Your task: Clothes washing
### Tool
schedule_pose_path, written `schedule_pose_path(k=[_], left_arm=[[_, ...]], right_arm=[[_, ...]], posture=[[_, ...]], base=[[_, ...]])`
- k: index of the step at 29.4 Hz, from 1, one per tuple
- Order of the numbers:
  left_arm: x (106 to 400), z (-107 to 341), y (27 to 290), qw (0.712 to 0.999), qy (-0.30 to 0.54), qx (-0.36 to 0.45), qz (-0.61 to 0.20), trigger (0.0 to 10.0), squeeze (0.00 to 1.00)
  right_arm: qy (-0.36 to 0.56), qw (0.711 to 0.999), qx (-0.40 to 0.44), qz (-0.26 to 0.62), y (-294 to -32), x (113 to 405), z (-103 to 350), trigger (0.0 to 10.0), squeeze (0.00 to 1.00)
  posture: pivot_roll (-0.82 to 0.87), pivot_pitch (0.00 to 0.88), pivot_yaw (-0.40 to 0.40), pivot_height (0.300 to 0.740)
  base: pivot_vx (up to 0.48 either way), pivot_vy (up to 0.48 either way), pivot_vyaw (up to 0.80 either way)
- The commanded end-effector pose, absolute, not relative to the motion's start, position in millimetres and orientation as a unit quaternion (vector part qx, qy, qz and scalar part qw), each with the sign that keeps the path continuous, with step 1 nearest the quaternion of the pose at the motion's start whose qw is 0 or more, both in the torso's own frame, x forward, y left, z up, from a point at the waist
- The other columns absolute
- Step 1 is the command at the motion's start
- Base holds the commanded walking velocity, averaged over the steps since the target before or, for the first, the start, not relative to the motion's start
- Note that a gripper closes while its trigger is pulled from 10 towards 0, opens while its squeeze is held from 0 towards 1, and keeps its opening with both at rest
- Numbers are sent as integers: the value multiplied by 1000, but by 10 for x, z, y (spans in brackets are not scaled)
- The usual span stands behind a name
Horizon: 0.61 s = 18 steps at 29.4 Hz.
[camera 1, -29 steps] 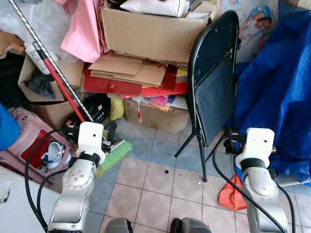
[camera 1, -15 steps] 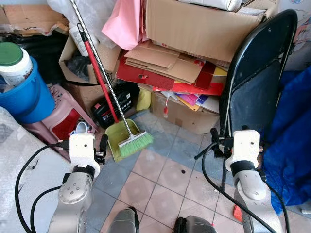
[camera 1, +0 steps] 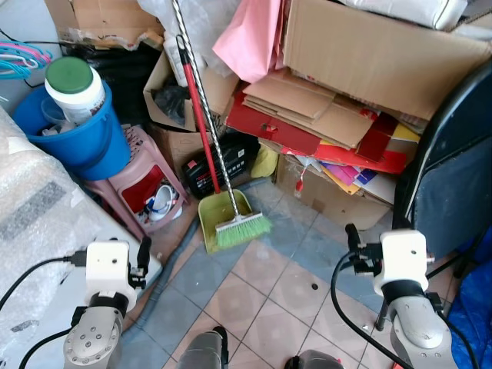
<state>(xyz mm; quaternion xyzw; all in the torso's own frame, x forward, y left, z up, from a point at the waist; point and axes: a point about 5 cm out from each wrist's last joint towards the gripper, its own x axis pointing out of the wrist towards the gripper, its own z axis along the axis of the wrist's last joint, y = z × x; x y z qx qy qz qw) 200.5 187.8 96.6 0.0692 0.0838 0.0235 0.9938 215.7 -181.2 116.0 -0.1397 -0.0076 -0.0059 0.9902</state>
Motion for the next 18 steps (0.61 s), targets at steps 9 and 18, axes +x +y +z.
schedule_pose_path(k=[9,18], left_arm=[[2090,992,1750,996,77,47,15,10000,0],[2144,993,1706,996,70,47,1,10000,0]], right_arm=[[-15,990,-138,-8,-1850,2277,1183,10000,0],[-27,991,-133,7,-1810,2388,1225,10000,0]], posture=[[10,100,42,740],[7,92,39,740]], base=[[0,103,781],[0,480,782]])
